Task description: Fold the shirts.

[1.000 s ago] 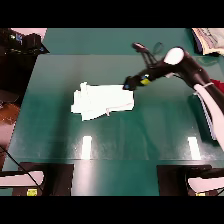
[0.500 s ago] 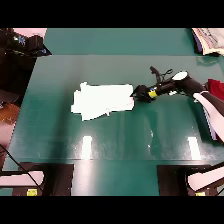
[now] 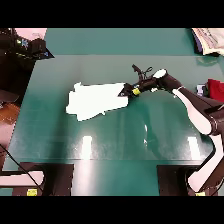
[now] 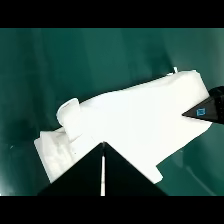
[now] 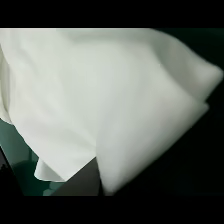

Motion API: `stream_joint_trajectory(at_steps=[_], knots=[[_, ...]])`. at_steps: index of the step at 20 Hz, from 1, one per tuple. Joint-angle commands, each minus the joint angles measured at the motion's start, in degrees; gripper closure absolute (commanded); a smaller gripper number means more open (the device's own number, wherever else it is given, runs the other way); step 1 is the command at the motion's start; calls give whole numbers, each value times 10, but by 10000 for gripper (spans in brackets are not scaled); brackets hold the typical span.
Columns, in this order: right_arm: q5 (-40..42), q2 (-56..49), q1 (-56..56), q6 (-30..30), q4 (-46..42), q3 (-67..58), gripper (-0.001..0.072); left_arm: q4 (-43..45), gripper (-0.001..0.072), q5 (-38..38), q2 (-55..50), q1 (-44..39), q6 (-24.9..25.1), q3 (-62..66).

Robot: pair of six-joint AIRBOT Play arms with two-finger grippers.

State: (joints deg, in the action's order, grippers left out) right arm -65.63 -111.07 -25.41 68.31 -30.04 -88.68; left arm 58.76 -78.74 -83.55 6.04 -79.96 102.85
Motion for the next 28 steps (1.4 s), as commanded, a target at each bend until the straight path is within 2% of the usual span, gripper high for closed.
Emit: stream_joint_trajectory(at_steps=[1, 5, 8, 10, 13, 17, 23, 28], knots=[[-10, 7, 5, -7, -1, -39, 695, -1, 681, -7, 0, -9, 0, -1], [-26, 109, 100, -3, -2, -39, 695, 0, 682, -8, 0, -68, 10, -1], [-56, 191, 216, -2, -3, -39, 695, 0, 681, 15, 0, -130, 16, -1], [-54, 234, 297, 20, -37, -39, 696, 0, 681, 42, 0, -166, 16, -1], [-49, 268, 410, 38, -99, -39, 696, 0, 681, 77, 0, -210, 16, -1], [-22, 271, 530, 36, -106, -39, 697, 0, 681, 101, 0, -250, 16, -1], [66, 271, 591, 27, -98, -41, 697, 2, 681, 104, 0, -258, 15, -1], [31, 282, 592, 0, -87, -134, 697, 3, 681, 102, 0, -257, 16, -1]])
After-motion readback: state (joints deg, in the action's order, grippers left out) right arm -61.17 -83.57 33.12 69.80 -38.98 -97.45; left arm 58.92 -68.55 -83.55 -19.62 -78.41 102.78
